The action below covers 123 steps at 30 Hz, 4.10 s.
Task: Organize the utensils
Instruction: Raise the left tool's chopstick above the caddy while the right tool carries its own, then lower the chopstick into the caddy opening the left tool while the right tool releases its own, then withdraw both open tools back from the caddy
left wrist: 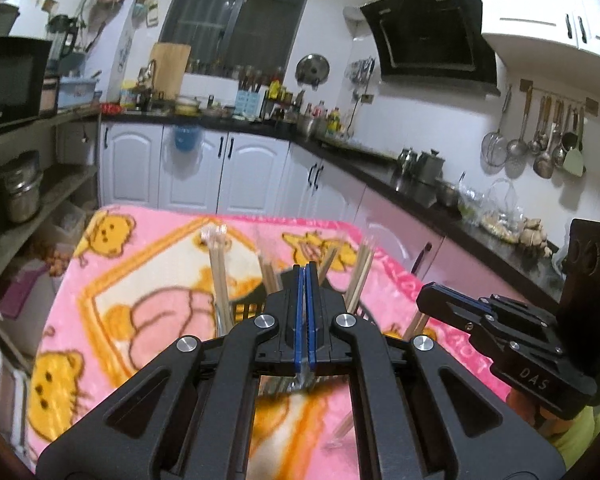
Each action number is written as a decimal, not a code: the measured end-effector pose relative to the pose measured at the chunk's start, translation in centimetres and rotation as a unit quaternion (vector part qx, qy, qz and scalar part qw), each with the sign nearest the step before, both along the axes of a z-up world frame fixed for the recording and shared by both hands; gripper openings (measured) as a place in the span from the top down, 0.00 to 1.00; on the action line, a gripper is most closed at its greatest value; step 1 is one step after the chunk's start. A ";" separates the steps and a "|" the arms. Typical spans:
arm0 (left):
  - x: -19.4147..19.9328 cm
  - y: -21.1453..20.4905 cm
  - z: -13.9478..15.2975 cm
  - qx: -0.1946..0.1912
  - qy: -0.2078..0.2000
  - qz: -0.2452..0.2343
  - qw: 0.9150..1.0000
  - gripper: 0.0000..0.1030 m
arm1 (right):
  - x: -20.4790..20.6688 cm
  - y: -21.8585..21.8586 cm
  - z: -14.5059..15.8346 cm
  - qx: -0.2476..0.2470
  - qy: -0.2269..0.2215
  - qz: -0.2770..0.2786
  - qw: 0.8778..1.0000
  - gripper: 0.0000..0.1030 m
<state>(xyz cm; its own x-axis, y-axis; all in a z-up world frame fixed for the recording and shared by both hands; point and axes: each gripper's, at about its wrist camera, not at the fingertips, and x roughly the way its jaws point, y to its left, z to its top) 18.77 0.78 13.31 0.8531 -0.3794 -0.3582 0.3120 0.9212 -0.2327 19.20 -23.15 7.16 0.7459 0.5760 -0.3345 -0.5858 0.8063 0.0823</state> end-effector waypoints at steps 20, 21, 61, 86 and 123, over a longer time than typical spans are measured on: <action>0.6 -0.4 6.6 -0.017 -0.086 0.001 0.996 1.00 | 2.0 0.1 6.9 0.055 -0.076 -0.017 0.995 0.96; 0.7 -0.4 6.7 -0.017 -0.088 0.002 0.996 1.00 | 2.2 0.1 7.1 0.056 -0.079 -0.019 0.995 0.96; 4.8 -0.2 -0.8 -0.006 -0.017 0.028 0.999 1.00 | 8.3 2.1 -0.4 -0.007 -0.027 -0.066 0.997 0.95; 1.8 2.0 -2.8 -0.012 0.023 0.057 0.998 0.31 | 5.2 -0.7 -2.9 -0.022 0.018 -0.080 0.996 0.58; -4.1 0.2 -9.7 0.045 0.087 0.074 0.992 0.10 | -1.6 -2.7 -9.3 -0.052 0.075 -0.076 0.993 0.17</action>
<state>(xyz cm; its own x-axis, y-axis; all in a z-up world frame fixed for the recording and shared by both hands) 14.62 1.00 3.60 0.8195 -0.2146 -0.5315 0.1349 0.9734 -0.1849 17.56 -25.80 -2.14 0.7580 0.4178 -0.5009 -0.4448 0.8928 0.0716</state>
